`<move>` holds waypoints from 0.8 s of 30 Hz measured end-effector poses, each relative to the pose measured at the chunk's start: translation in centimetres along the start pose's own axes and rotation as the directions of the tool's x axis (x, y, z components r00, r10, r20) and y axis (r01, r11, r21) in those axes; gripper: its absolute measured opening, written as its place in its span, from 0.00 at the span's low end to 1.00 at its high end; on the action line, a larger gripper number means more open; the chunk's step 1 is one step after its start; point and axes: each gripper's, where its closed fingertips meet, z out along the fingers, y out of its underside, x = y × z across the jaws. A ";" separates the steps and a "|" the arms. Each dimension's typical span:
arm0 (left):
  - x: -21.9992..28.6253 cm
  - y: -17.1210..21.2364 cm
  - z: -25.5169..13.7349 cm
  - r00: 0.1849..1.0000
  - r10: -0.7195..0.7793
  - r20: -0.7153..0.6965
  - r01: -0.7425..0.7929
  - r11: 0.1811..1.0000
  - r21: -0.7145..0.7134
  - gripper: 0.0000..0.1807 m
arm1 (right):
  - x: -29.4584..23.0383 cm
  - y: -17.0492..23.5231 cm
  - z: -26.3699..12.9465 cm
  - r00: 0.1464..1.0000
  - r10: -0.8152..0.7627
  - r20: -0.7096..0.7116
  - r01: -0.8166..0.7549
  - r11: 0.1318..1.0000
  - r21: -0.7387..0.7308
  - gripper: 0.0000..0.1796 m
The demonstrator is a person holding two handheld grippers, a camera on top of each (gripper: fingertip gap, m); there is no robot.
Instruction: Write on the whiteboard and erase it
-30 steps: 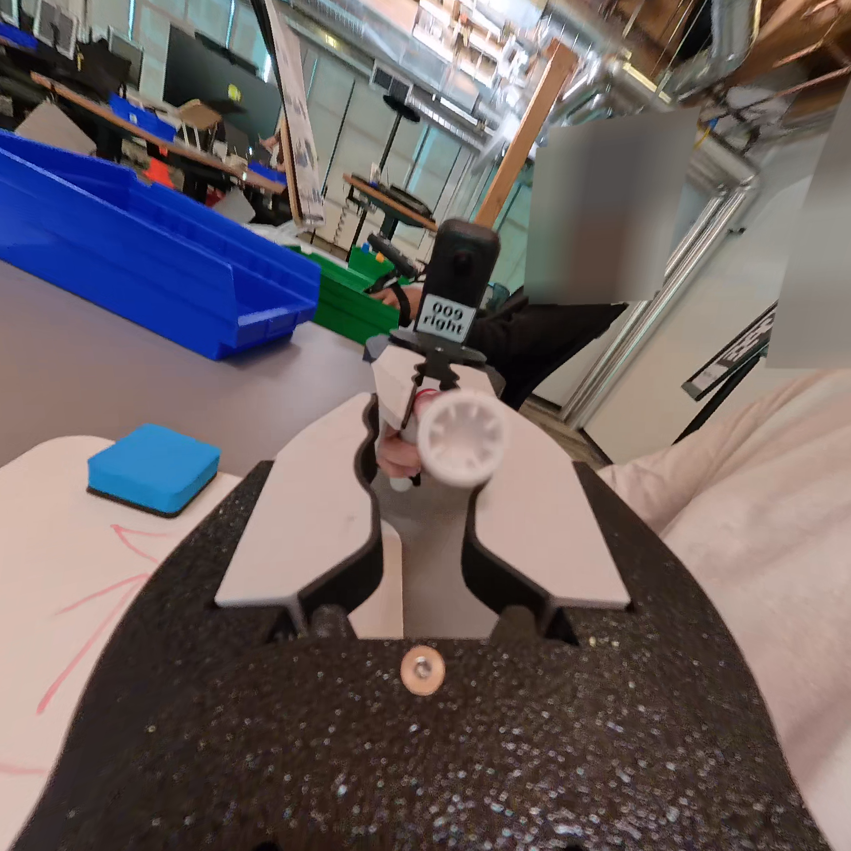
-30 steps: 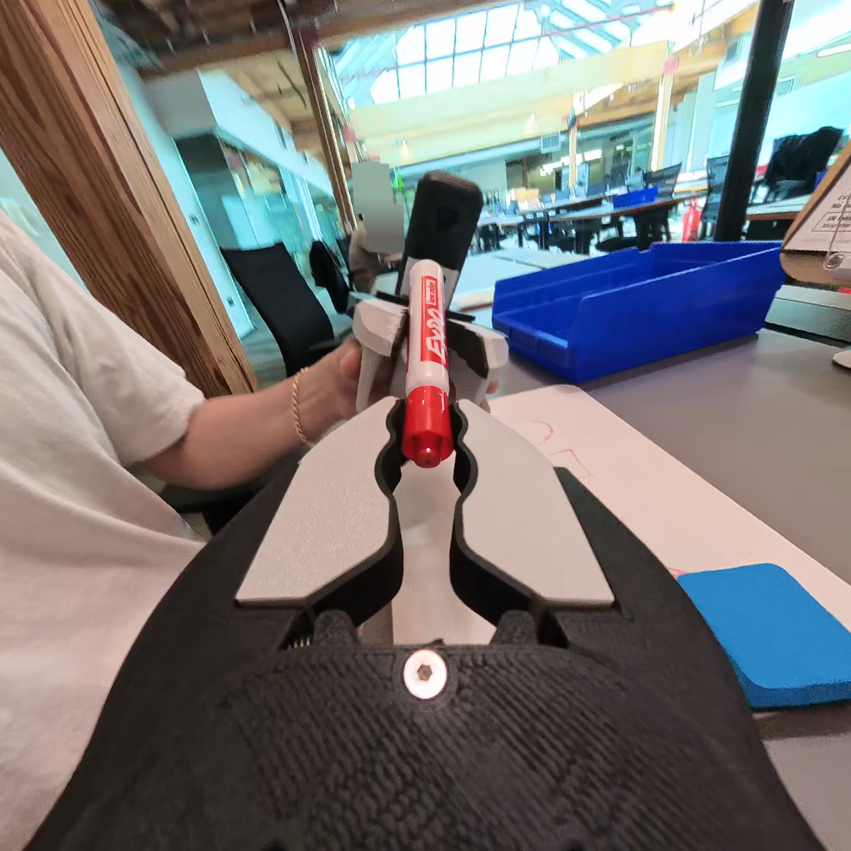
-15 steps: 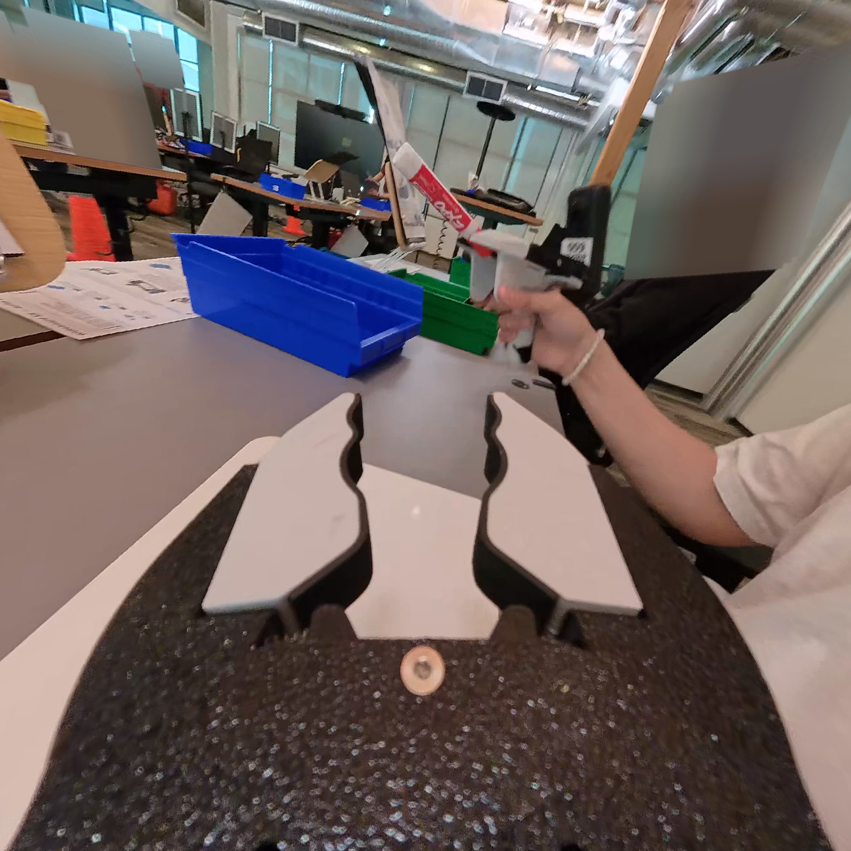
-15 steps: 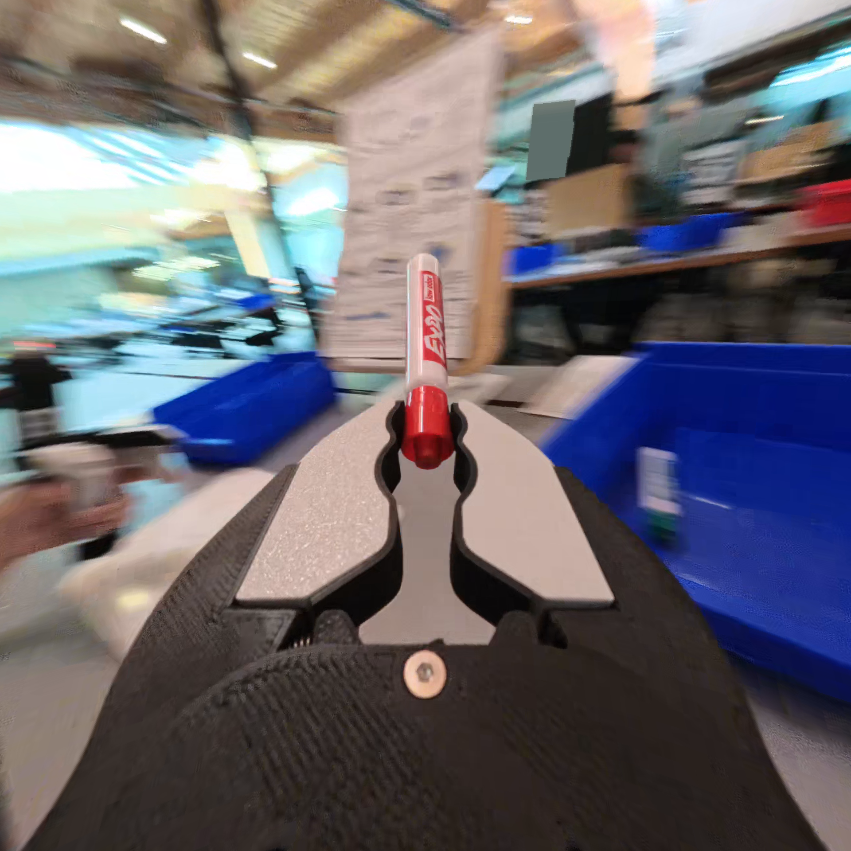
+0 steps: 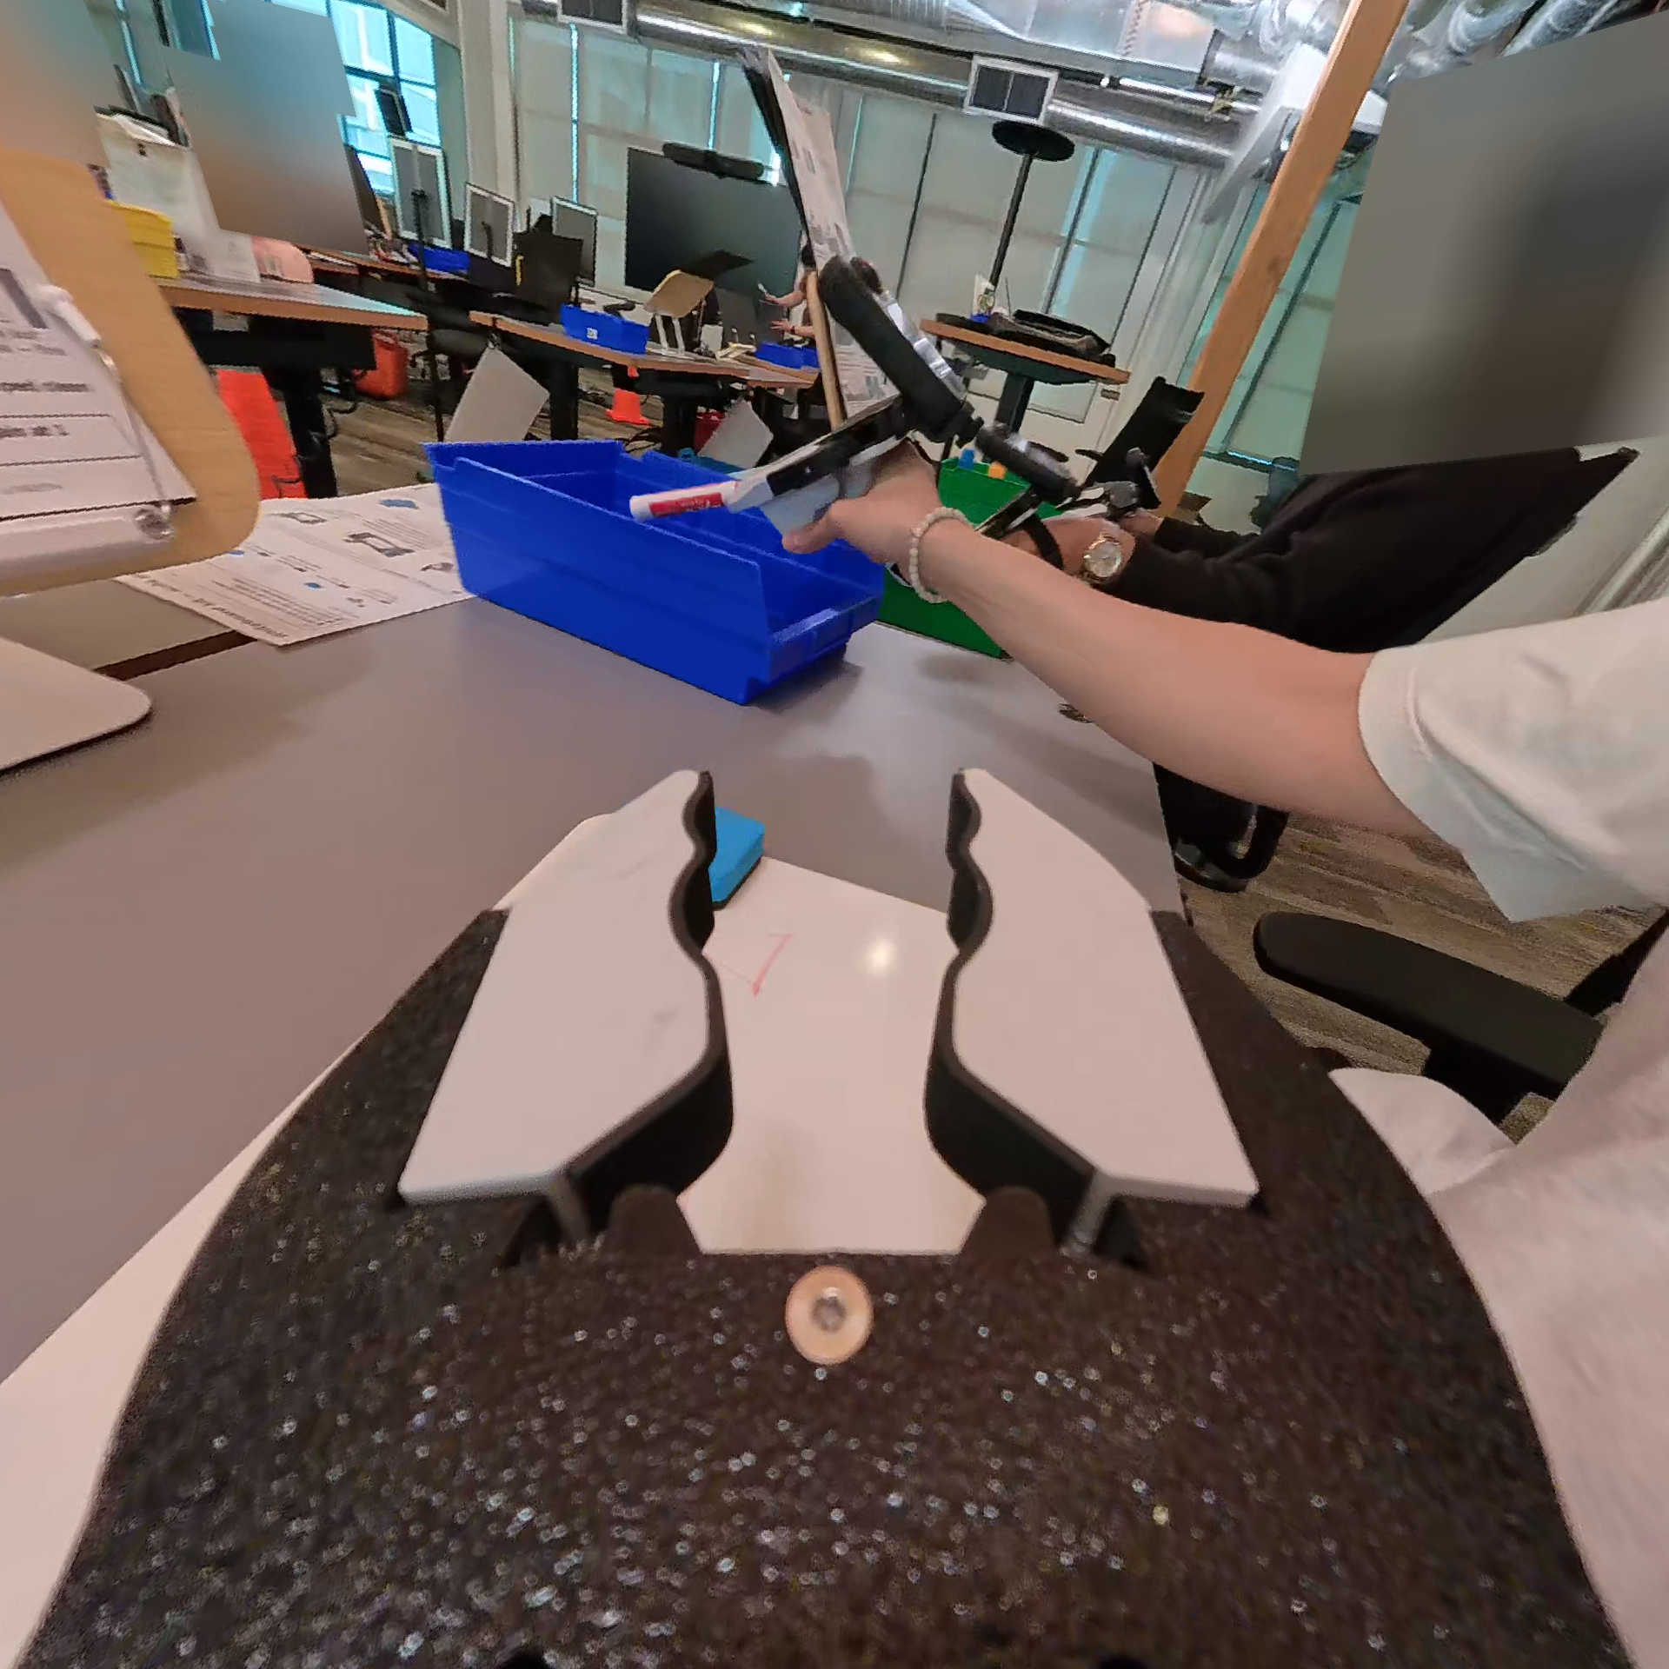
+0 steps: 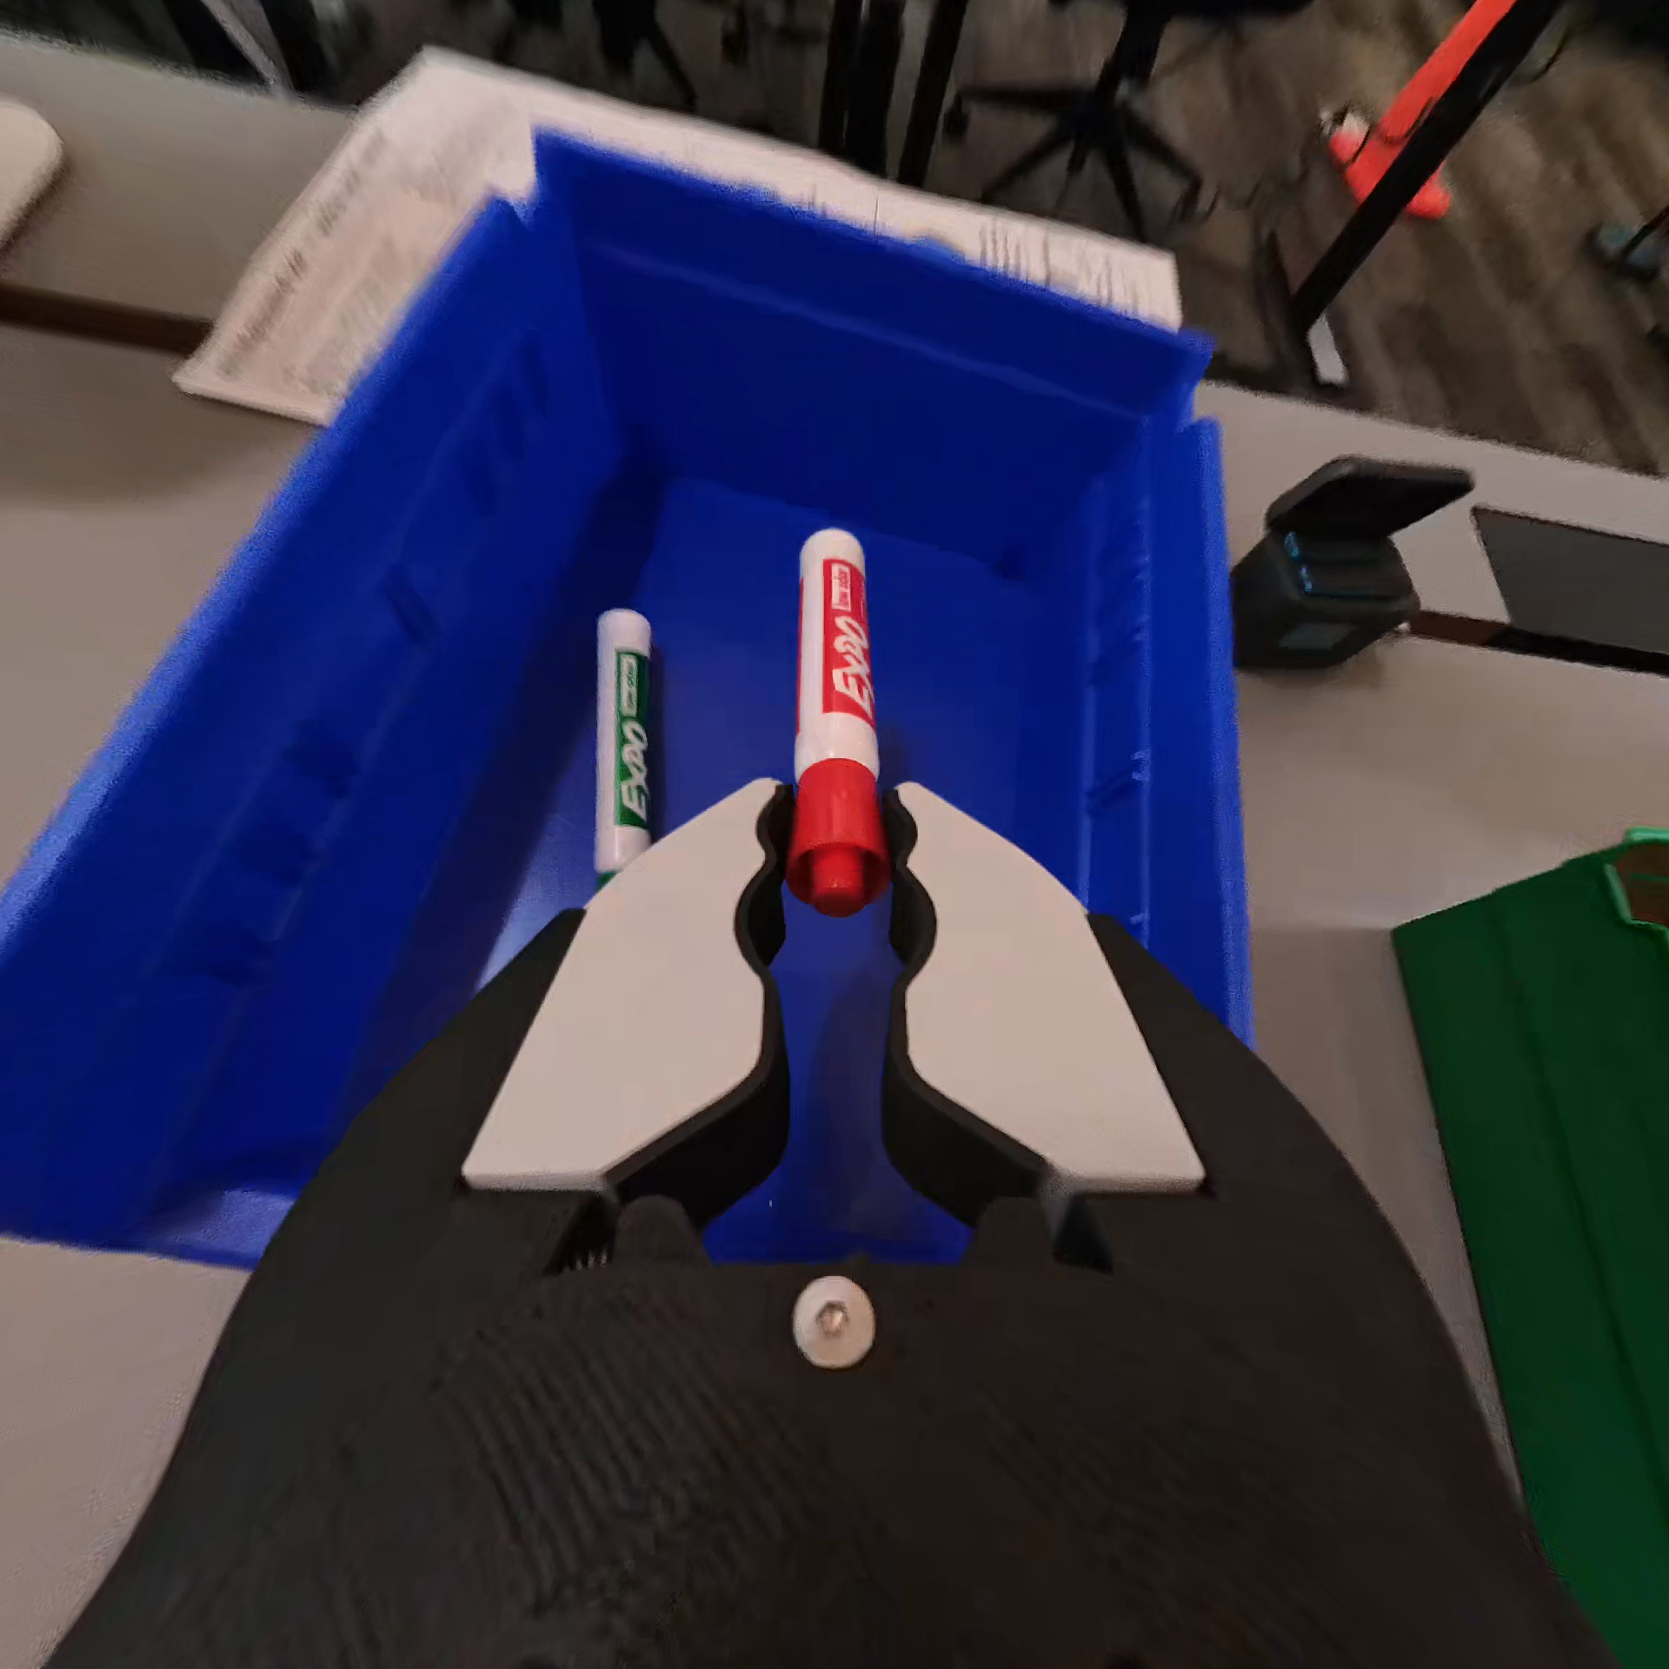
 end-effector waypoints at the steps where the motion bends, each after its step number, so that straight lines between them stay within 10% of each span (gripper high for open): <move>1: -0.3 0.0 -0.4 1.000 -0.001 0.012 0.001 1.000 -0.001 0.27 | -0.2 0.6 0.9 1.000 -0.004 0.013 0.005 0.999 -0.048 0.12; 15: -2.4 0.0 -2.5 0.997 -0.051 0.049 0.049 0.998 0.039 0.25 | -2.8 3.7 3.6 0.986 -0.043 0.159 0.076 0.975 -0.207 0.12; 24: -3.4 3.0 -3.3 0.995 0.016 0.103 0.001 0.986 -0.167 0.31 | -7.2 -2.5 -7.6 0.914 -0.311 0.261 0.274 0.947 0.170 0.54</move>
